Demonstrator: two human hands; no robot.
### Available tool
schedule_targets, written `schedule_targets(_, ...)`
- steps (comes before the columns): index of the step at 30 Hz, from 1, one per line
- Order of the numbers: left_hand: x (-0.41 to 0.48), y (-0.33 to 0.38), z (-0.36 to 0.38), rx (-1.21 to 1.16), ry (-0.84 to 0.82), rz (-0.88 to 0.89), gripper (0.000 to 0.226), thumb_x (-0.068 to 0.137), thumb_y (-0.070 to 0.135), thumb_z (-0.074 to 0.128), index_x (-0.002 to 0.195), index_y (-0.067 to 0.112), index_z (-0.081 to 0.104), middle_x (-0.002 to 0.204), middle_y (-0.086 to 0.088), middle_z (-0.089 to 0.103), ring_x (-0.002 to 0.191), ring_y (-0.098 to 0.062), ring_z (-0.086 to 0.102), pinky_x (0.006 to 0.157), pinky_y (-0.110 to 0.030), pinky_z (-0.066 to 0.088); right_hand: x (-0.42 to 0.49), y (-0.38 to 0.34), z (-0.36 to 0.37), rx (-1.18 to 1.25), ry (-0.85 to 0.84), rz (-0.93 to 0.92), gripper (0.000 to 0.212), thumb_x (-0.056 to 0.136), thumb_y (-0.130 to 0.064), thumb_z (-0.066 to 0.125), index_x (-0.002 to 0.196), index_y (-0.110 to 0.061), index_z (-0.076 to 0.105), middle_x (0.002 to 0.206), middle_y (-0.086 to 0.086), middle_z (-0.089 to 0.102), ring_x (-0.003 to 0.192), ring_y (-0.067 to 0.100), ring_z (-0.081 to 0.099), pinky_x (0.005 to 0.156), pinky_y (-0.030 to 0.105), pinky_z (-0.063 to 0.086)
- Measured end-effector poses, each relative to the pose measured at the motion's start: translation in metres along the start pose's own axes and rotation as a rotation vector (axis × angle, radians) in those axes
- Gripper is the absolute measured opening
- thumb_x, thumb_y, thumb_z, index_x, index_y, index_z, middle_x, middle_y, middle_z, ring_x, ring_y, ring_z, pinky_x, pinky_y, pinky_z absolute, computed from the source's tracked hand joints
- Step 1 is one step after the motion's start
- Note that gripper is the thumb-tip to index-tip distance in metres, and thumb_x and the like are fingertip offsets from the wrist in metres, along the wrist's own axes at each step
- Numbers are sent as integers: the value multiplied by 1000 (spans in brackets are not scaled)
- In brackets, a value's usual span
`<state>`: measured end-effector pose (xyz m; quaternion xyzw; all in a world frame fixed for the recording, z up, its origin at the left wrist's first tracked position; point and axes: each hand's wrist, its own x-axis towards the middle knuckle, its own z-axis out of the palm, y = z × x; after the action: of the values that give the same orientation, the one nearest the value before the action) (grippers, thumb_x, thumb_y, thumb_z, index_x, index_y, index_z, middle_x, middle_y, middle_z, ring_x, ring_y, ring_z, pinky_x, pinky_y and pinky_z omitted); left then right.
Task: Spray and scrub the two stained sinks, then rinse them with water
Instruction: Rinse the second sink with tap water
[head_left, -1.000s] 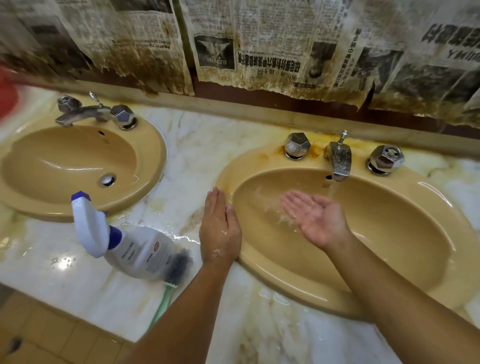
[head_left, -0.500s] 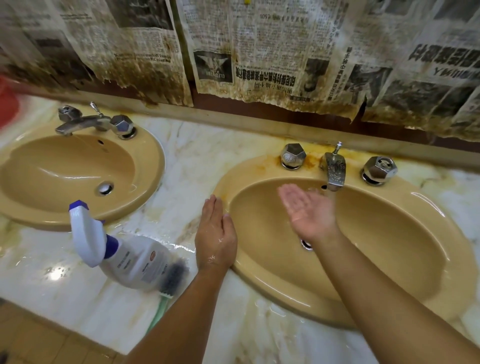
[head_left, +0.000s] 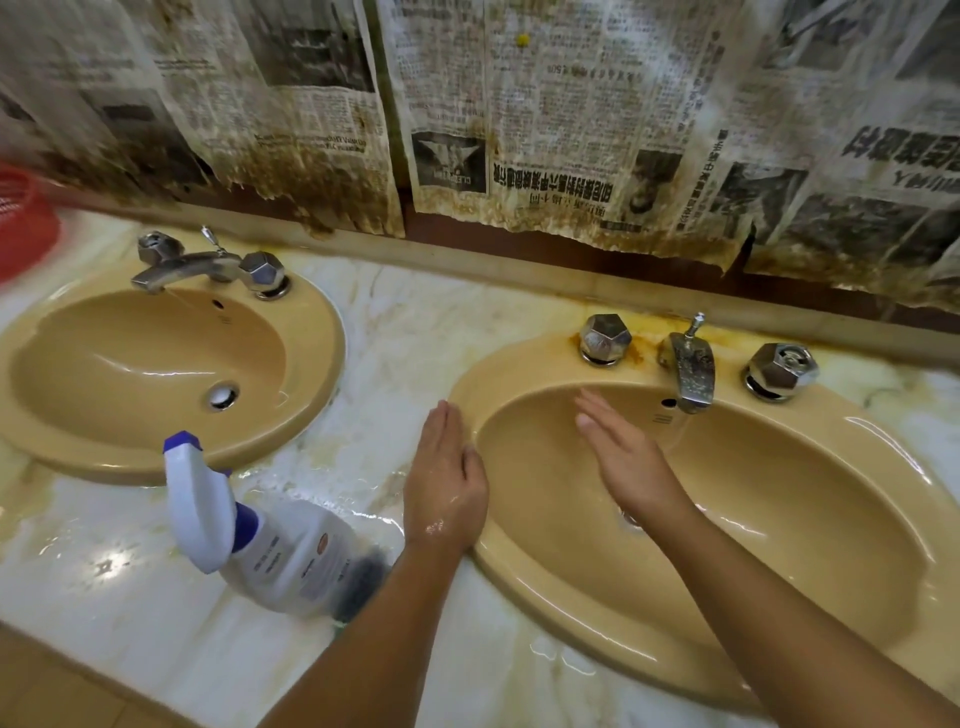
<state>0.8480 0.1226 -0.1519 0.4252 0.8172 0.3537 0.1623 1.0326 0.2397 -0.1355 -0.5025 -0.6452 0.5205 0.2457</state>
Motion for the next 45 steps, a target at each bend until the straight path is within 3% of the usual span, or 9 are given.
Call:
schedule_targets(3,16,0,5,294,-109,125,61,107,31,34,164,18,17,172,-6,1,158,-27,-3,128,-36,2,-4,14,-28,988,286,438,30,110,-22,40,123,-6,62,141,17,60,128,31,58,111,44,45)
schedule_targets(6,33,10,10,533,-172,123,65,108,37,24,164,17,-2,171,-9,-12,156,-36,-11,127,-47,1,4,12,-47,1569,426,511,40,107,-12,36,143,4,44,133,28,59,122,40,59,102,48,52)
schedule_targets(11,49,18,15,656,-204,168,66,109,40,19,163,13,-8,170,-13,-15,156,-36,-16,127,-51,0,4,-28,-18,1315,101,584,41,105,-15,37,130,11,56,128,30,66,125,42,61,111,49,46)
schedule_targets(15,50,18,15,677,-200,205,67,109,38,22,163,9,-5,170,-17,-11,157,-34,-14,127,-51,0,10,-32,-33,1508,343,582,49,110,-23,29,135,11,52,135,30,61,131,42,56,115,49,43)
schedule_targets(18,53,17,17,706,-199,233,68,108,36,23,162,6,-3,170,-18,-8,157,-32,-14,127,-51,1,9,-39,-31,1566,329,516,51,111,-27,27,125,12,58,122,31,69,117,43,65,109,51,49)
schedule_targets(26,53,14,17,672,-194,246,68,108,35,27,163,4,2,171,-17,-2,158,-31,-7,127,-51,4,11,-37,-36,1662,331,547,52,111,-26,26,137,13,49,133,32,61,131,44,54,115,52,42)
schedule_targets(32,53,17,16,668,-211,243,67,108,35,24,162,6,-3,171,-16,-6,158,-30,-11,127,-50,2,6,-41,-39,1704,341,478,49,110,-24,29,125,16,53,136,32,59,131,44,54,116,52,41)
schedule_targets(38,55,12,18,680,-187,309,75,95,40,0,164,10,8,172,-10,0,158,-27,-6,127,-53,6,6,-51,-40,1758,327,448,55,110,-29,26,131,14,53,133,32,61,130,45,55,117,52,40)
schedule_targets(45,55,9,19,678,-178,308,62,107,30,28,163,10,13,171,-9,6,159,-27,0,126,-54,12,6,-40,-42,1801,354,463,52,111,-29,29,136,11,51,123,32,67,125,44,60,115,51,43)
